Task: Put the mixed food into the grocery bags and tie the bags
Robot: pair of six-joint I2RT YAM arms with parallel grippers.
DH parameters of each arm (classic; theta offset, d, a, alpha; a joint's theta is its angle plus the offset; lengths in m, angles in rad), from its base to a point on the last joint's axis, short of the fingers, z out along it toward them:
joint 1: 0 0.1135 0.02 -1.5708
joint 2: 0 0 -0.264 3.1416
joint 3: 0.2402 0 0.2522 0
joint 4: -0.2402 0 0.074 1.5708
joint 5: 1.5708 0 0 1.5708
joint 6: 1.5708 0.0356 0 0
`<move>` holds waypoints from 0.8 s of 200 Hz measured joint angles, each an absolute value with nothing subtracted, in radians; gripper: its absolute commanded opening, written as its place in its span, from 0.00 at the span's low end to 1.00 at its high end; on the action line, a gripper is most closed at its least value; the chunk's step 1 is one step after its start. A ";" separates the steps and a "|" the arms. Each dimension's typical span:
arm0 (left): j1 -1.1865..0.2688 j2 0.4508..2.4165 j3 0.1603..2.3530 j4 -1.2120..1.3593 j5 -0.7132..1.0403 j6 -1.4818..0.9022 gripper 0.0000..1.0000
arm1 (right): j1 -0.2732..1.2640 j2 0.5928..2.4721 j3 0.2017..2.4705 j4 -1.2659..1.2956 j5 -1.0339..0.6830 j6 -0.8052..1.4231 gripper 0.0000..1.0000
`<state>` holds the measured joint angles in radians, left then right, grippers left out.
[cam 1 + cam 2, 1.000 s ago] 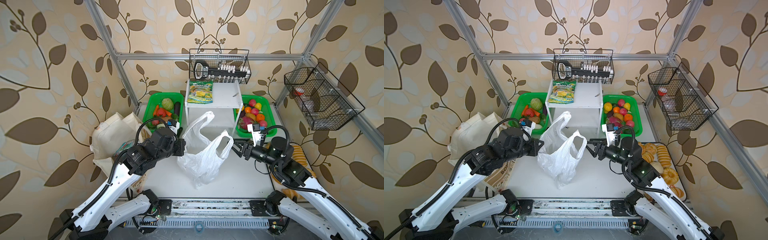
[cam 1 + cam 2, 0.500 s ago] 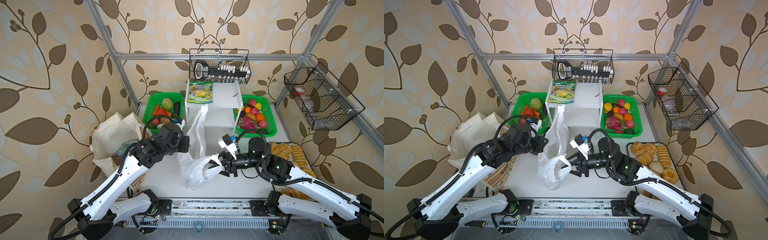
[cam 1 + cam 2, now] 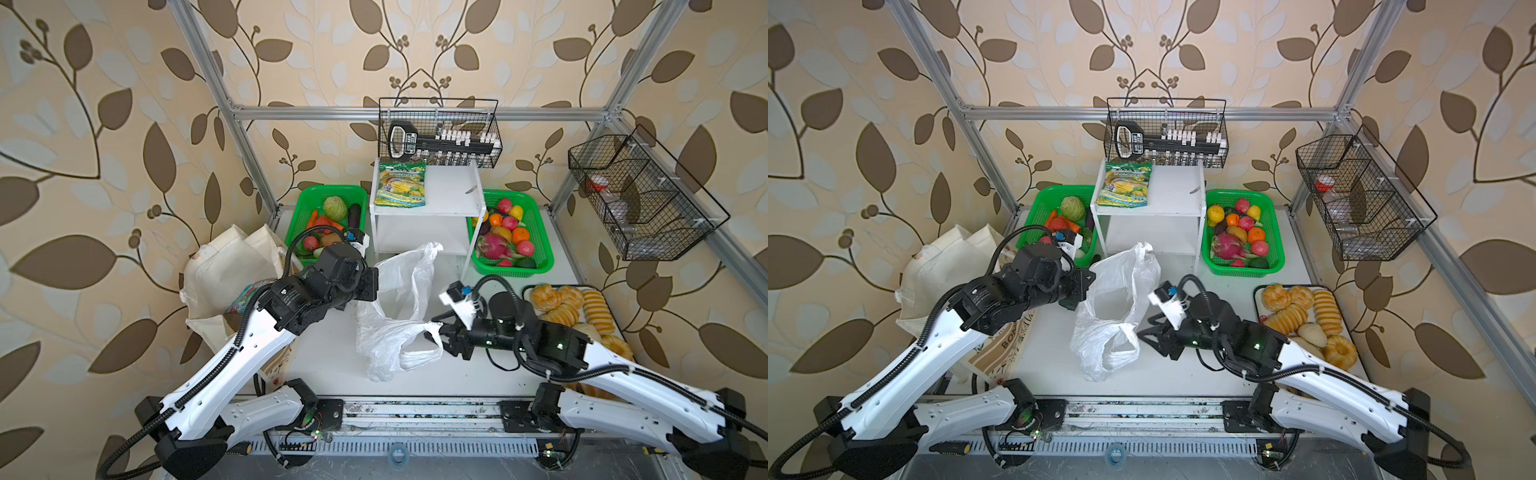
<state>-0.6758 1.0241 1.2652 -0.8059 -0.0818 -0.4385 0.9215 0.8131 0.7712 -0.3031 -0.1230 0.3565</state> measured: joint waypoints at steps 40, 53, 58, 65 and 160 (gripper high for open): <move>-0.676 0.928 1.322 -0.820 -0.138 -0.414 0.00 | 0.517 0.688 0.675 -0.307 -0.161 0.566 0.56; -0.675 0.909 1.328 -0.820 -0.144 -0.412 0.00 | 0.443 0.697 0.638 -0.300 -0.216 0.633 0.58; -0.675 0.905 1.328 -0.823 -0.143 -0.412 0.00 | 0.426 0.702 0.625 -0.297 -0.231 0.658 0.58; -0.676 0.901 1.328 -0.828 -0.142 -0.412 0.00 | 0.410 0.710 0.609 -0.297 -0.243 0.689 0.59; -0.676 1.071 1.187 -0.813 -0.010 -0.542 0.00 | 0.450 0.828 0.578 -0.207 -0.373 0.814 0.62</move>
